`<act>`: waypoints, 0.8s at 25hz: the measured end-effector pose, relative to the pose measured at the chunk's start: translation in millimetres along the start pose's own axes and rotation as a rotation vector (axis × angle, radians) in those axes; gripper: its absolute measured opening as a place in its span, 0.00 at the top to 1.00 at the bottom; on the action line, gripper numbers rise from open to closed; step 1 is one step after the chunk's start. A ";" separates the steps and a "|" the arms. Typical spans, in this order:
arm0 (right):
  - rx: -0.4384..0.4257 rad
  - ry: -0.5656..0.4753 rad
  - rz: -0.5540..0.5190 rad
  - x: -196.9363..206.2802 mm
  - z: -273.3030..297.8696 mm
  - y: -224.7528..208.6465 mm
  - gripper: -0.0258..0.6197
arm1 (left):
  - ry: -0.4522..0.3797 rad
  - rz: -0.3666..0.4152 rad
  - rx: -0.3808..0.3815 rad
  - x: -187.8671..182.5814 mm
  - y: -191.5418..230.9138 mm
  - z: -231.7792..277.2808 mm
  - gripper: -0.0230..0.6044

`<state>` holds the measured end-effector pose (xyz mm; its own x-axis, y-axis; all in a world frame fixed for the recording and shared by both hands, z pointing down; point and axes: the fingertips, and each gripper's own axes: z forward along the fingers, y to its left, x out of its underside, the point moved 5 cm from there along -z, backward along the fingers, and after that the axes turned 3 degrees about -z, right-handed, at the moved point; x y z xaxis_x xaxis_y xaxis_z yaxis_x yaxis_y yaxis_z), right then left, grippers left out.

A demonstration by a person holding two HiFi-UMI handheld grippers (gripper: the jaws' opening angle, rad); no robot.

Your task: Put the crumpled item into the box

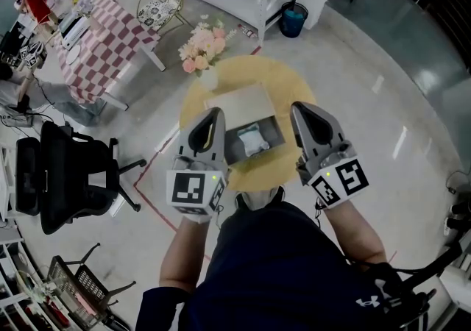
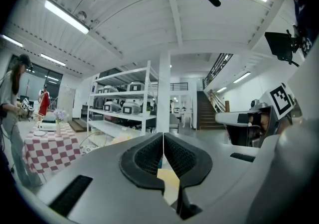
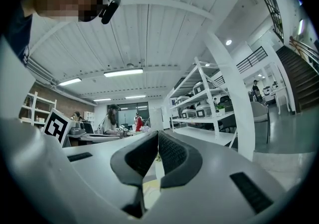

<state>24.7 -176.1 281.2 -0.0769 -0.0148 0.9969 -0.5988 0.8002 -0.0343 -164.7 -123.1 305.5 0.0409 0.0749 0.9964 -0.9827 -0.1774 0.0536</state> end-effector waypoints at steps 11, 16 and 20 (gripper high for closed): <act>-0.004 0.001 0.010 -0.1 1.7 -3.9 0.94 | 0.007 0.005 -0.007 -0.3 -1.1 2.6 0.93; -0.006 0.003 0.022 2.4 1.4 -5.3 0.94 | 0.010 0.002 -0.004 2.0 -2.5 4.2 0.93; -0.010 0.006 0.029 5.6 2.8 -6.7 0.94 | 0.016 0.001 -0.005 4.3 -2.1 6.8 0.93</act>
<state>26.1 -183.2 286.8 -0.0893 0.0122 0.9959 -0.5886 0.8060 -0.0627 -161.3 -129.0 310.1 0.0367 0.0903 0.9952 -0.9836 -0.1728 0.0519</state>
